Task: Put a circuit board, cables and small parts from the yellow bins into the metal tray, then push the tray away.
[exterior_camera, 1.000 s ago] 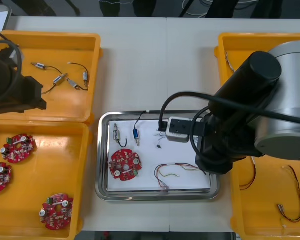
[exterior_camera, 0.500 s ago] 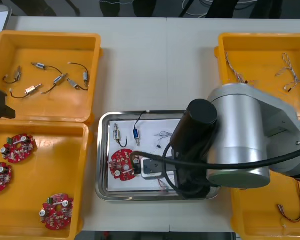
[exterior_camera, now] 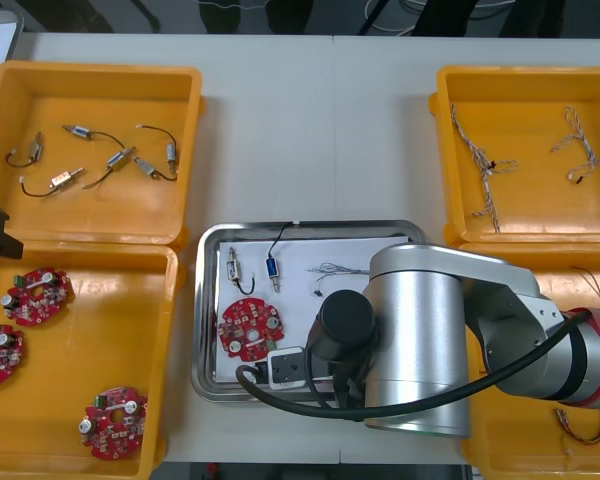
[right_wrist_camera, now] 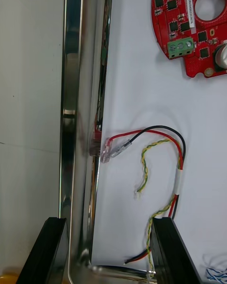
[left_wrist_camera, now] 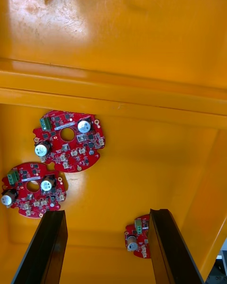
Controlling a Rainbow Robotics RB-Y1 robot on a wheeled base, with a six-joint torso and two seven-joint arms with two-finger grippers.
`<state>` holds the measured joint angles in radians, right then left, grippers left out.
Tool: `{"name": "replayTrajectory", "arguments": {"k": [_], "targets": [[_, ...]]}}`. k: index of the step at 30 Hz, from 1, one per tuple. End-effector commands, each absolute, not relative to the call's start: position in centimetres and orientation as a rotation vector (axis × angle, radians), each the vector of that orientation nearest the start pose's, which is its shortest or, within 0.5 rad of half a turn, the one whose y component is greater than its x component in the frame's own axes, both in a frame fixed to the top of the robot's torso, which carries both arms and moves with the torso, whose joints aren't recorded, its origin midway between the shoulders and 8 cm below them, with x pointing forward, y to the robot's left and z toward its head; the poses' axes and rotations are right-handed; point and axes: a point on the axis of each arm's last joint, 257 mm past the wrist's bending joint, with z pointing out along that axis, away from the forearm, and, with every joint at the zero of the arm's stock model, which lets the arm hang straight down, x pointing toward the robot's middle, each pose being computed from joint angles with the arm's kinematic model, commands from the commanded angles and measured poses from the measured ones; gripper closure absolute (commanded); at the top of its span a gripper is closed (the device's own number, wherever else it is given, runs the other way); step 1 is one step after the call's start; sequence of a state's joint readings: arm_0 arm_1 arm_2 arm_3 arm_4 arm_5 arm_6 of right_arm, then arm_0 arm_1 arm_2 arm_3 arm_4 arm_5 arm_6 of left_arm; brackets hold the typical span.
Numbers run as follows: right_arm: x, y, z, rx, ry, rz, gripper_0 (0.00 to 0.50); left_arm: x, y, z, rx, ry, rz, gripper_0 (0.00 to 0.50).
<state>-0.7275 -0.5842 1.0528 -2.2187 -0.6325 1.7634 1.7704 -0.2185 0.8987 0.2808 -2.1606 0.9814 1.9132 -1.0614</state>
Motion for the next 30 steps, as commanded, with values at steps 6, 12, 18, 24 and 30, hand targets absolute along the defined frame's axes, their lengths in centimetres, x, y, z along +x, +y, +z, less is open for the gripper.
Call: {"name": "replayTrajectory", "arguments": {"k": [6,12,18,24,30], "targets": [[28.0,-3.1,-30.9,-2.051,2.007,-0.179,0.0,37.1,38.8,-12.9,-0.164,2.675,0.046,0.0],[26.8,-2.4,-31.9,-2.014,2.044,-0.14,0.0,37.1,38.8,-12.9,-0.164,2.675,0.046,0.0],[26.5,-2.0,-32.8,-2.013,2.078,-0.129,0.0,37.1,38.8,-12.9,-0.164,2.675,0.046,0.0],[27.2,-0.8,-33.4,-1.984,2.075,-0.125,0.0,37.1,38.8,-12.9,-0.164,2.675,0.046,0.0],[27.5,-0.1,-34.0,-1.971,2.045,-0.115,0.0,37.1,38.8,-12.9,-0.164,2.675,0.046,0.0]]}}
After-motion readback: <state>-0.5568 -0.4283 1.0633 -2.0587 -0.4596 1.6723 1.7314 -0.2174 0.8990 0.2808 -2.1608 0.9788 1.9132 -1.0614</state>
